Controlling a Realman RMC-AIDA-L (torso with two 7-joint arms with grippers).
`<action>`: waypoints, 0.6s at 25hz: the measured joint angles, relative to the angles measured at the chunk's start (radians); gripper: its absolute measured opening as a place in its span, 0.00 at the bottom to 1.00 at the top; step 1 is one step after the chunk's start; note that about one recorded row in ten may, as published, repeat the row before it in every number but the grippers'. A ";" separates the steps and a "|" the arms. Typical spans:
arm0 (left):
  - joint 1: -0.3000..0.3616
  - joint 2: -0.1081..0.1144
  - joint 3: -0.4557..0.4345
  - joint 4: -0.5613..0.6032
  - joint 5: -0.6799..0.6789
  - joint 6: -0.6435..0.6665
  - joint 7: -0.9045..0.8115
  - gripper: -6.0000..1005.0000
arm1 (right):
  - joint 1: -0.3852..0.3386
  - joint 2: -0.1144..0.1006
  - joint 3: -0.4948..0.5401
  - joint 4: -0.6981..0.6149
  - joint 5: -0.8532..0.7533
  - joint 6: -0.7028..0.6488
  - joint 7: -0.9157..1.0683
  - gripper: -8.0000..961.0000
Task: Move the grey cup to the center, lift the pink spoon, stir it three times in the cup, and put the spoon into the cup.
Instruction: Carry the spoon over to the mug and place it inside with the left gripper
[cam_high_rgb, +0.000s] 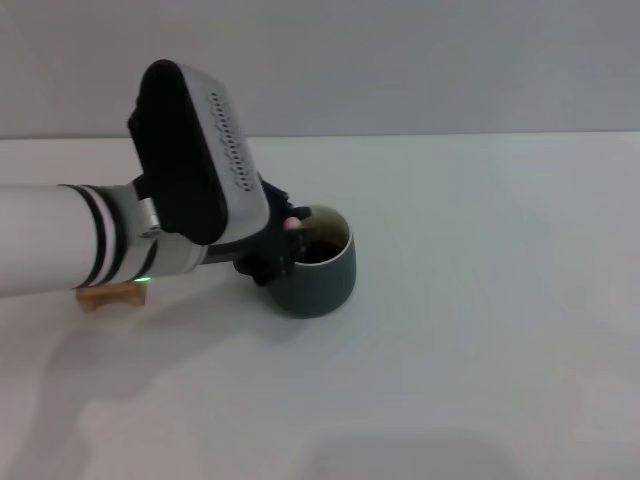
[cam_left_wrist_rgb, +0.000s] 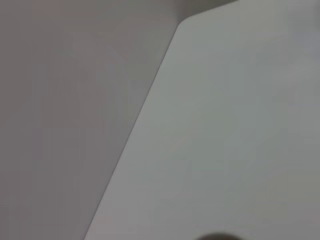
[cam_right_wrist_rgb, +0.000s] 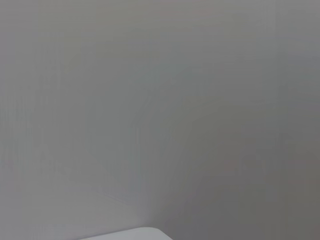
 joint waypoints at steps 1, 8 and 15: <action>-0.004 0.000 0.006 0.002 0.000 0.005 0.000 0.15 | 0.000 0.000 0.000 0.000 0.000 0.000 0.000 0.01; -0.017 -0.002 0.038 0.010 -0.001 0.024 0.000 0.15 | -0.002 0.001 0.000 0.000 0.000 0.000 0.000 0.01; 0.035 0.003 0.050 -0.029 0.006 0.021 -0.005 0.15 | 0.005 0.001 0.000 0.000 0.000 0.001 0.000 0.01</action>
